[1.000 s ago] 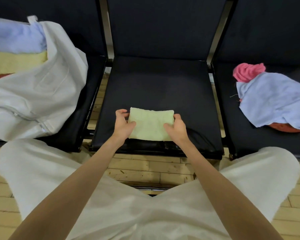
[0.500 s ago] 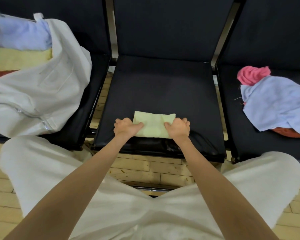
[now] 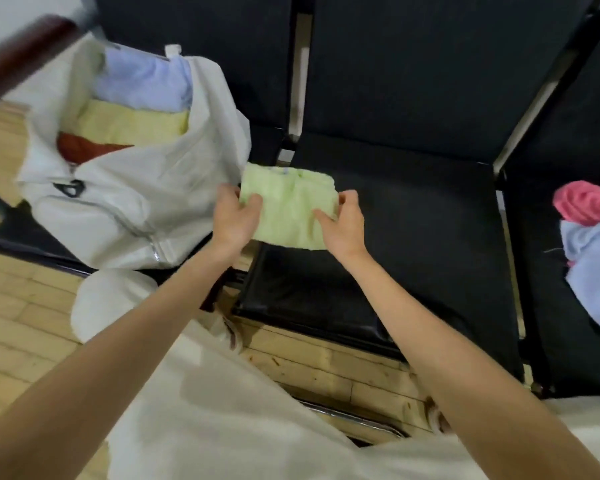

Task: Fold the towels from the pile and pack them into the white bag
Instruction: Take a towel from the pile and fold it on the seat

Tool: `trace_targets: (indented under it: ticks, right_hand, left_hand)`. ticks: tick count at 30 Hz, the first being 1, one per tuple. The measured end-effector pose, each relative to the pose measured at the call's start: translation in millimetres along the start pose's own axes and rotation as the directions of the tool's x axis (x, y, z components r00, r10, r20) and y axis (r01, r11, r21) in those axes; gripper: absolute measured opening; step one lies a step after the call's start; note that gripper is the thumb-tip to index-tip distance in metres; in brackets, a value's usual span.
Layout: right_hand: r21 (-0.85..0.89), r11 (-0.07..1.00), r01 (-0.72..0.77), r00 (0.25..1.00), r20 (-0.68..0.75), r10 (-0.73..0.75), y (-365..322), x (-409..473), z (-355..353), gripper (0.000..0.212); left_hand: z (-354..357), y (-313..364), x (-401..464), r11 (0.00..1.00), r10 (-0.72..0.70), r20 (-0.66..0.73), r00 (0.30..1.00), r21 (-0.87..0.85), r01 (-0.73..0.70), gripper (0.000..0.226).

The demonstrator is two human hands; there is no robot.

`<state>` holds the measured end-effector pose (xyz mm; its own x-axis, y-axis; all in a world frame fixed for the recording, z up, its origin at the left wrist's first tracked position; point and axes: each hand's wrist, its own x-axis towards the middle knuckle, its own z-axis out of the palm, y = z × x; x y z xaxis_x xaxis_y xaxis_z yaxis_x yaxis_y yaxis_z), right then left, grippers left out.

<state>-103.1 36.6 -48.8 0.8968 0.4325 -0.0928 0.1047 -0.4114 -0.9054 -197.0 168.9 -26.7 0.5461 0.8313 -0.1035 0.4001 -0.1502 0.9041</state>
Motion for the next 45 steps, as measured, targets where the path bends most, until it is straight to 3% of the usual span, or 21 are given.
trace_targets:
  ticks: [3,8,12,17,22,27,30,32,33,35,39,45]
  right_hand:
    - [0.064,0.988,0.139,0.99,-0.044,-0.137,-46,21,26,0.043]
    - [0.118,0.942,0.314,0.948,-0.087,-0.305,-103,58,62,0.028]
    - [0.172,0.9,0.4,0.914,-0.007,-0.405,-144,86,92,0.023]
    - [0.12,0.919,0.375,0.899,0.194,-0.392,-190,119,152,0.028]
    - [-0.067,0.93,0.361,0.883,0.345,-0.318,-204,138,193,0.036]
    - [-0.24,0.892,0.382,0.882,0.383,-0.274,-194,143,219,0.035]
    - [-0.355,0.858,0.371,0.899,0.37,-0.235,-190,140,228,0.051]
    - [-0.469,0.779,0.416,0.906,0.286,-0.312,-187,138,226,0.063]
    - [-0.556,0.688,0.466,0.884,0.253,-0.393,-186,138,222,0.064]
    - [-0.66,0.523,0.54,0.816,0.256,-0.519,-182,139,208,0.057]
    - [-0.646,0.473,0.599,0.776,0.323,-0.542,-163,139,160,0.05]
    - [-0.749,0.491,0.446,0.879,0.262,-0.398,-112,124,44,0.063]
  left_hand:
    - [-35,25,29,0.983,0.183,-0.095,0.979,0.027,-0.181,0.018]
    - [-86,49,86,0.933,0.359,-0.155,0.921,0.086,-0.349,0.022]
    - [-137,59,134,0.901,0.433,-0.187,0.882,0.126,-0.415,0.022]
    - [-189,59,195,0.873,0.353,-0.175,0.919,0.414,-0.257,0.025]
    - [-195,39,228,0.744,0.248,-0.121,0.961,0.659,-0.109,0.045]
    - [-203,16,241,0.618,0.275,-0.076,0.958,0.778,-0.115,0.037]
    - [-203,3,242,0.451,0.297,-0.065,0.953,0.889,-0.08,0.032]
    - [-202,-3,240,0.325,0.35,-0.048,0.936,0.943,-0.074,0.029]
    - [-199,-4,239,0.286,0.372,-0.043,0.927,0.956,-0.071,0.029]
    - [-192,-1,231,0.296,0.372,-0.067,0.926,0.954,-0.049,0.033]
    - [-163,17,209,0.387,0.32,-0.084,0.944,0.921,-0.049,0.038]
    - [-80,47,162,0.478,0.293,0.18,0.939,0.823,-0.307,0.048]
